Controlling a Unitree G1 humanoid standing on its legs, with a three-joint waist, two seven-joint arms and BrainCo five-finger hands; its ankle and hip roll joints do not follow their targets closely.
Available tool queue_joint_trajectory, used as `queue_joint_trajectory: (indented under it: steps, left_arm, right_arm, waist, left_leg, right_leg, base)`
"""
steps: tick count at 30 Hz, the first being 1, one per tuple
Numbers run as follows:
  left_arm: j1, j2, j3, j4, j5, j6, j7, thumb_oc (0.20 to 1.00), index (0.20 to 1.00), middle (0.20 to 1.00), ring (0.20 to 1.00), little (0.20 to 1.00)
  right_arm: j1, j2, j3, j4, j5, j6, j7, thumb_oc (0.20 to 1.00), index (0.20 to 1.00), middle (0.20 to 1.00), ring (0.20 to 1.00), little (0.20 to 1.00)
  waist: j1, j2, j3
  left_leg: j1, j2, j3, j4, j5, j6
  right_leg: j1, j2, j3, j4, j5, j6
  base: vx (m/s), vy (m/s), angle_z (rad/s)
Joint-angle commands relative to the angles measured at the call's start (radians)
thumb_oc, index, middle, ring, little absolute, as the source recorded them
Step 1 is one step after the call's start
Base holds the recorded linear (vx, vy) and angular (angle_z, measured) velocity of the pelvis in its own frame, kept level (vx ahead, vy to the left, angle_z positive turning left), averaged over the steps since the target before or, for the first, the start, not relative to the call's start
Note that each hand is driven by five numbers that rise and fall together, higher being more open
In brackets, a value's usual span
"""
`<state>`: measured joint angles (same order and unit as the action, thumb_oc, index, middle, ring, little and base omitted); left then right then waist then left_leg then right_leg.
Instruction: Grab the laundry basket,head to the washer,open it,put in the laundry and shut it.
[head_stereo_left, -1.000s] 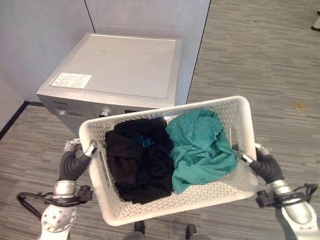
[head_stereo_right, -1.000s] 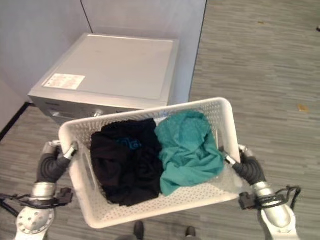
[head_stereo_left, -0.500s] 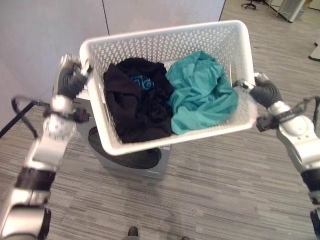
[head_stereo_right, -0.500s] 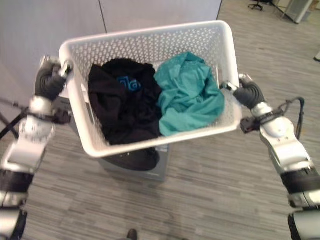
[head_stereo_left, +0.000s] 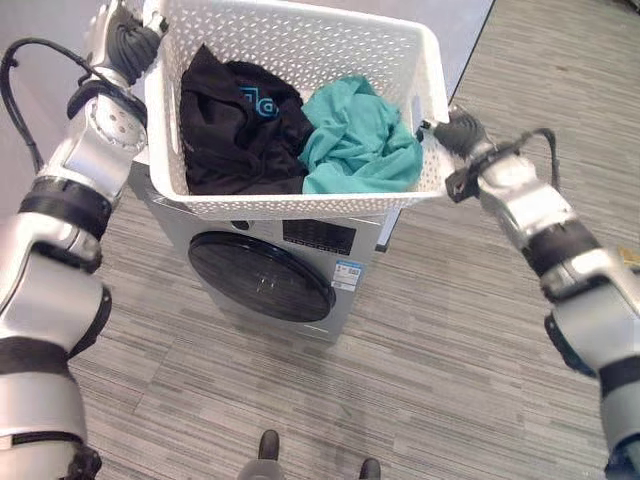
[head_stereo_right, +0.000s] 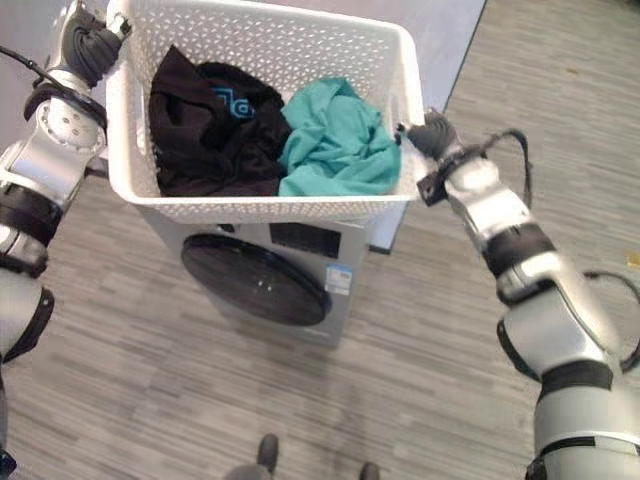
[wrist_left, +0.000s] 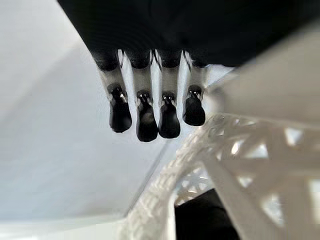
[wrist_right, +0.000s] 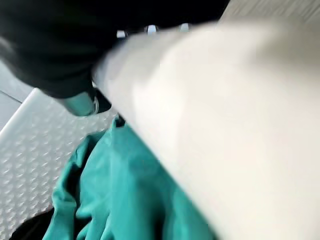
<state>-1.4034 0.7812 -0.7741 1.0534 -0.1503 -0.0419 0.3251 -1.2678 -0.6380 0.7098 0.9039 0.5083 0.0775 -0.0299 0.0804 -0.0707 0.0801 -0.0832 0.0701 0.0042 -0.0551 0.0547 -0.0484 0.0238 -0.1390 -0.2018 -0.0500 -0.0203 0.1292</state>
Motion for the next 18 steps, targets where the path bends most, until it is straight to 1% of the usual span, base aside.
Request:
queue_joint_trajectory:
  steps: [1, 5, 9, 13, 14, 17, 18]
  left_arm:
    - [-0.281, -0.105, -0.109, 0.154, -0.032, -0.037, -0.024, 0.200, 0.200, 0.200, 0.200, 0.200]
    - [-0.340, -0.179, -0.153, 0.278, -0.031, -0.030, -0.034, 0.200, 0.200, 0.200, 0.200, 0.200]
    - [-0.382, -0.224, -0.154, 0.305, -0.059, -0.029, -0.027, 0.200, 0.200, 0.200, 0.200, 0.200]
    - [-0.421, -0.238, -0.157, 0.328, -0.065, -0.029, -0.016, 0.200, 0.200, 0.200, 0.200, 0.200]
    - [-0.448, -0.251, -0.156, 0.334, -0.078, -0.032, -0.010, 0.200, 0.200, 0.200, 0.200, 0.200]
    - [-0.466, -0.262, -0.153, 0.344, -0.092, -0.033, -0.010, 0.200, 0.200, 0.200, 0.200, 0.200]
    - [-0.487, -0.277, -0.152, 0.348, -0.104, -0.034, -0.008, 0.200, 0.200, 0.200, 0.200, 0.200]
  right_arm:
    - [-0.253, 0.128, 0.012, 0.164, 0.109, -0.072, -0.039, 0.200, 0.200, 0.200, 0.200, 0.200]
    - [-0.326, 0.201, 0.013, 0.309, 0.139, -0.065, -0.039, 0.200, 0.200, 0.200, 0.200, 0.200]
    - [-0.384, 0.228, 0.011, 0.390, 0.147, -0.058, -0.054, 0.200, 0.200, 0.200, 0.200, 0.200]
    - [-0.412, 0.247, 0.000, 0.427, 0.151, -0.055, -0.060, 0.200, 0.200, 0.200, 0.200, 0.200]
    - [-0.435, 0.258, -0.008, 0.447, 0.164, -0.056, -0.071, 0.200, 0.200, 0.200, 0.200, 0.200]
    - [-0.457, 0.265, -0.021, 0.466, 0.174, -0.059, -0.082, 0.200, 0.200, 0.200, 0.200, 0.200]
    - [-0.472, 0.273, -0.030, 0.485, 0.181, -0.056, -0.088, 0.200, 0.200, 0.200, 0.200, 0.200]
  waist:
    - [0.033, -0.041, 0.004]
    - [0.032, -0.048, 0.006]
    - [0.032, -0.054, 0.006]
    - [0.032, -0.062, 0.002]
    - [0.033, -0.065, 0.000]
    - [0.036, -0.067, -0.005]
    - [0.041, -0.067, -0.008]
  left_leg:
    - [0.005, -0.010, -0.052, 0.014, -0.072, 0.015]
    - [-0.015, -0.017, -0.061, 0.011, -0.064, 0.012]
    - [-0.036, -0.020, -0.066, 0.011, -0.060, 0.010]
    - [-0.041, -0.020, -0.065, 0.009, -0.061, 0.010]
    - [-0.048, -0.020, -0.065, 0.005, -0.058, 0.010]
    - [-0.055, -0.019, -0.063, -0.001, -0.054, 0.009]
    - [-0.060, -0.020, -0.062, -0.008, -0.051, 0.008]
  right_leg:
    - [0.004, -0.054, 0.059, -0.001, 0.111, 0.064]
    - [-0.002, -0.057, 0.045, -0.013, 0.133, 0.069]
    - [-0.009, -0.056, 0.042, -0.026, 0.155, 0.074]
    - [-0.013, -0.055, 0.043, -0.036, 0.159, 0.076]
    - [-0.023, -0.055, 0.047, -0.037, 0.169, 0.080]
    - [-0.035, -0.055, 0.049, -0.037, 0.171, 0.082]
    - [-0.040, -0.055, 0.046, -0.037, 0.169, 0.083]
  base:
    - [0.00, 0.036, 0.12]
    - [0.01, 0.039, 0.11]
    - [0.00, 0.027, 0.06]
    - [0.00, 0.013, 0.03]
    - [0.00, 0.000, 0.00]
    - [0.00, 0.000, 0.00]
    - [0.00, 0.000, 0.00]
